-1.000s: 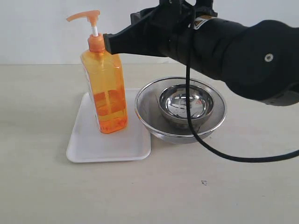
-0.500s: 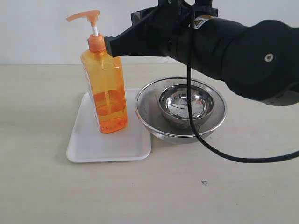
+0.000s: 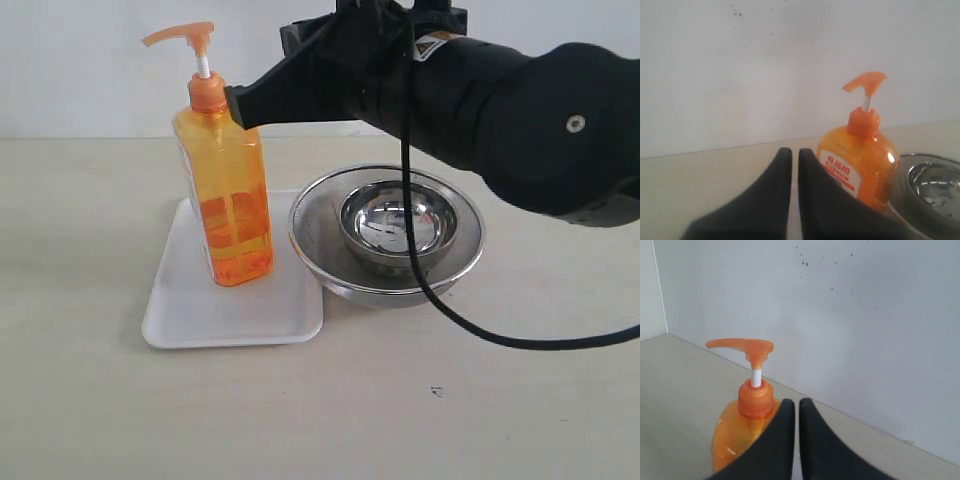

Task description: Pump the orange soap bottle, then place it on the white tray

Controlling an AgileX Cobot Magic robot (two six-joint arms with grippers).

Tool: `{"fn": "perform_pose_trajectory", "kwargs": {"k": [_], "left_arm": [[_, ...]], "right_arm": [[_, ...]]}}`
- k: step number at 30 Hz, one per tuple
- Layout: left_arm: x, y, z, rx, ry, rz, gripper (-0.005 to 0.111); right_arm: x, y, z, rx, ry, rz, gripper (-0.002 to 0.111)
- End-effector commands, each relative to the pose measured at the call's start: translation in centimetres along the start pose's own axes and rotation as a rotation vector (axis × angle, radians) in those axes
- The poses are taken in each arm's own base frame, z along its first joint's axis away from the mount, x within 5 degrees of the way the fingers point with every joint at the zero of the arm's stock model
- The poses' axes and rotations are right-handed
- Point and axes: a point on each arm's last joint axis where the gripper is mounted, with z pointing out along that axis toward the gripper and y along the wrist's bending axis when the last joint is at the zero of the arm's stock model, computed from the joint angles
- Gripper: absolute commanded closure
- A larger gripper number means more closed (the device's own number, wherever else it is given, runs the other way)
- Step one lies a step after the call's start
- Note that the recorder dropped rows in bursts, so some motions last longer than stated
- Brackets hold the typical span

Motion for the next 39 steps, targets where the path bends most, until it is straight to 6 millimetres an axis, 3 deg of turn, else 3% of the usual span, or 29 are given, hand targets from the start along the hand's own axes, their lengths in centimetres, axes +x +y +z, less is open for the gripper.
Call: {"fn": "perform_pose_trajectory", "kwargs": {"k": [1,7,12,17,23,32,39], "left_arm": [[0.8,-0.4,1.9,0.041,0.019,-0.007,0.102],[2.7,-1.3,4.9,0.147,0.058,-0.008,0.102],[3.5,-1.3,8.2,0.146,0.139,-0.002,0.102],[4.4,0.3,10.8,0.091,0.205,0.03,0.102],[5.6,1.7,12.0,0.091,0.214,0.045,0.102],[6.8,1.2,14.2,0.199,0.255,0.054,0.102],[6.8,1.3,15.3,0.205,0.252,0.076,0.102]], "right_arm": [[-0.2,-1.0,-0.1,0.033,-0.011,-0.014,0.107],[0.0,-5.1,0.8,0.107,0.048,0.048,0.107],[0.2,-4.6,3.2,0.031,0.104,-0.065,0.107],[2.6,-4.1,5.0,-0.004,0.188,-0.116,0.107],[3.7,-4.0,5.6,-0.015,0.22,-0.132,0.107],[4.4,-3.6,5.9,-0.041,0.244,-0.16,0.107],[4.4,-1.7,5.7,-0.108,0.245,-0.217,0.107]]}}
